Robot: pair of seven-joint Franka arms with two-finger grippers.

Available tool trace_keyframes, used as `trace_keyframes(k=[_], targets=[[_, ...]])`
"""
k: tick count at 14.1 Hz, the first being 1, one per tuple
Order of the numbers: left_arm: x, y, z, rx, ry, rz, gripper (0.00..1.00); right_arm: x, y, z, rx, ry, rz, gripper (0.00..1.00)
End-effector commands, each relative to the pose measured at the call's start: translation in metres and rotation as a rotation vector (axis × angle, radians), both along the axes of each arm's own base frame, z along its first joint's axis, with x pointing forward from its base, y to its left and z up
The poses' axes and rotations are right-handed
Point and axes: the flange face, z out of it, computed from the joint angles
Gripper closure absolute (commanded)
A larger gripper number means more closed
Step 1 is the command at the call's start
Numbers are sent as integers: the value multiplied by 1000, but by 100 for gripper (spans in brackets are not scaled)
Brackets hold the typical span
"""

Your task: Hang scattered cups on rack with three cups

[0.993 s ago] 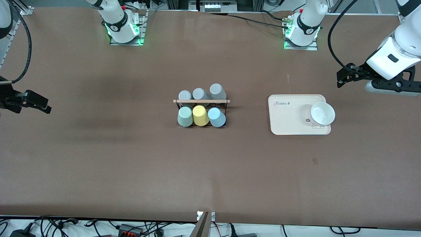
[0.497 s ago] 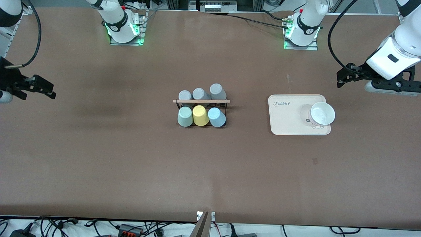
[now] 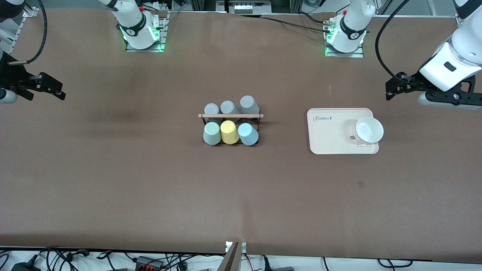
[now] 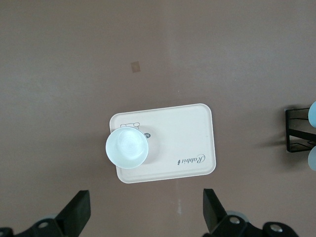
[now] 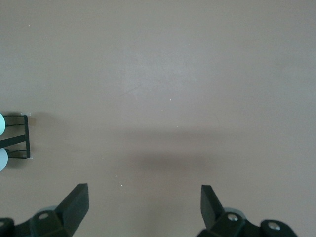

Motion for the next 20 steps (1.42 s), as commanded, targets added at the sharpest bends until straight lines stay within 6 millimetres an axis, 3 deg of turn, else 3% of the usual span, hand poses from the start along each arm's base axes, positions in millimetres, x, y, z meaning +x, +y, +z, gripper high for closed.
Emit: trace_keyframes(k=[1,8,10,20], targets=[[-5,-1,6,-14,0,5,0,-5,-2,5,5,-19,4,0],[-5,-2,6,-14,0,3,0,-6,-1,6,-2,-22,10,0],[-5,-2,6,-14,-1,3,0,-7,-13,5,1,-21,-15,0],[-5,-2,6,-16,0,3,0,-9,0,6,-5,-11,8,0]])
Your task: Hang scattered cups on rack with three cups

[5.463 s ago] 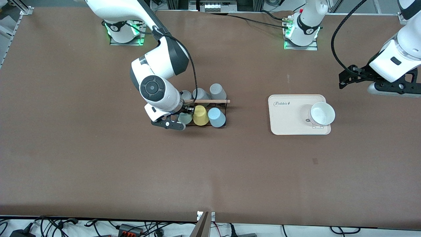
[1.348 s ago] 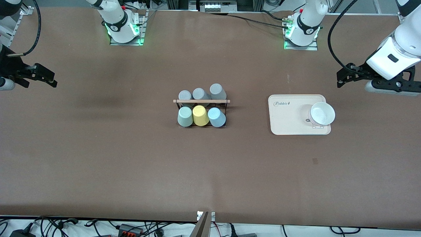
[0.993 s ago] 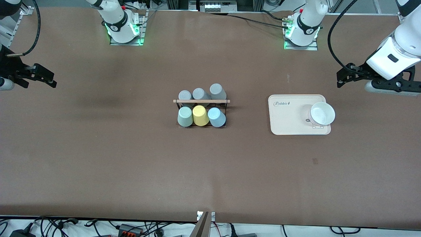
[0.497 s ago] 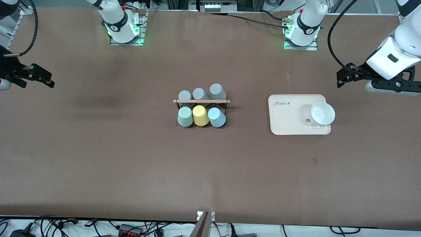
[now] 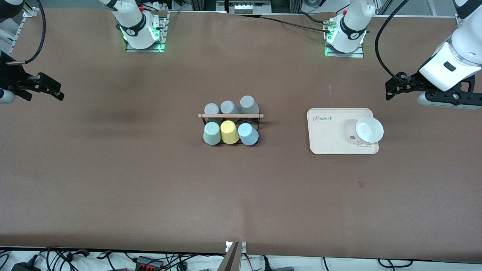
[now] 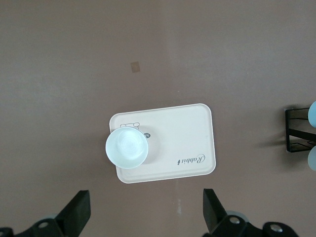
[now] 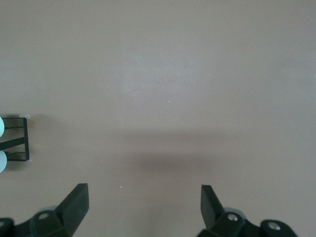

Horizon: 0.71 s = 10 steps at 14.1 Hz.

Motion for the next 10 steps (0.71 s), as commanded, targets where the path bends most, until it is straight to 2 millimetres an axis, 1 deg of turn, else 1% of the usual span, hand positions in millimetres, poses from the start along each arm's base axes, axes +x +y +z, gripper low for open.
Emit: trace_keyframes(k=[1,5,10], targets=[[-5,-2,6,-16,0,4,0,-10,3,5,-2,4,0,0],[-5,-2,6,-16,0,4,0,-11,5,4,-6,11,-1,0],[-5,-2,6,-16,0,4,0,-14,2,10,-8,0,6,0]])
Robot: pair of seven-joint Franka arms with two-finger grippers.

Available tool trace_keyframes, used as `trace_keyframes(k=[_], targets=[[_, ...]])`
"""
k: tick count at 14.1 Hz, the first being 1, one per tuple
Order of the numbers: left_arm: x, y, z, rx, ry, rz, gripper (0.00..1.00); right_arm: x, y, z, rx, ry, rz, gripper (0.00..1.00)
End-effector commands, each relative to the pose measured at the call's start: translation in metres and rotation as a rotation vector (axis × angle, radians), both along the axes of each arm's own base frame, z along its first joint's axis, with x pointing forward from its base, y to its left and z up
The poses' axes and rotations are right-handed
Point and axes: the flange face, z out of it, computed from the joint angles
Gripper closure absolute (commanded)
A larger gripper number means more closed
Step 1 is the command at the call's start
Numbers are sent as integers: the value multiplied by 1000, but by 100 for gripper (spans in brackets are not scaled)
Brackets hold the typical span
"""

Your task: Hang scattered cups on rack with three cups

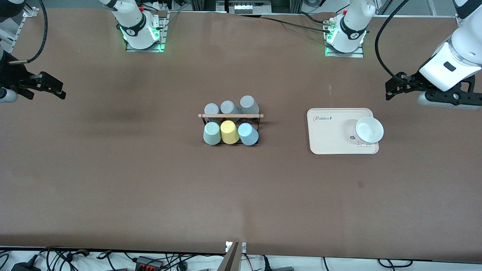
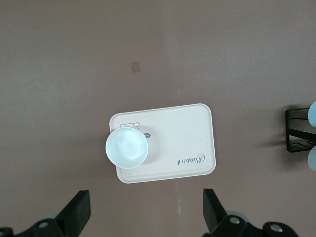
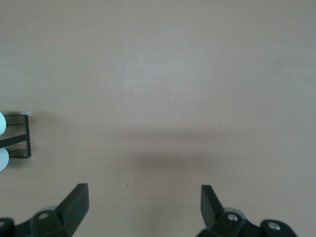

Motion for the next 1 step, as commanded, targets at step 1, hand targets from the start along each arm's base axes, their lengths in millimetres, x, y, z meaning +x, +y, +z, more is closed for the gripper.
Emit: trace_keyframes(k=[1], targets=[[-5,-2,6,-16,0,4,0,-12,-1,8,-9,-7,7,0]])
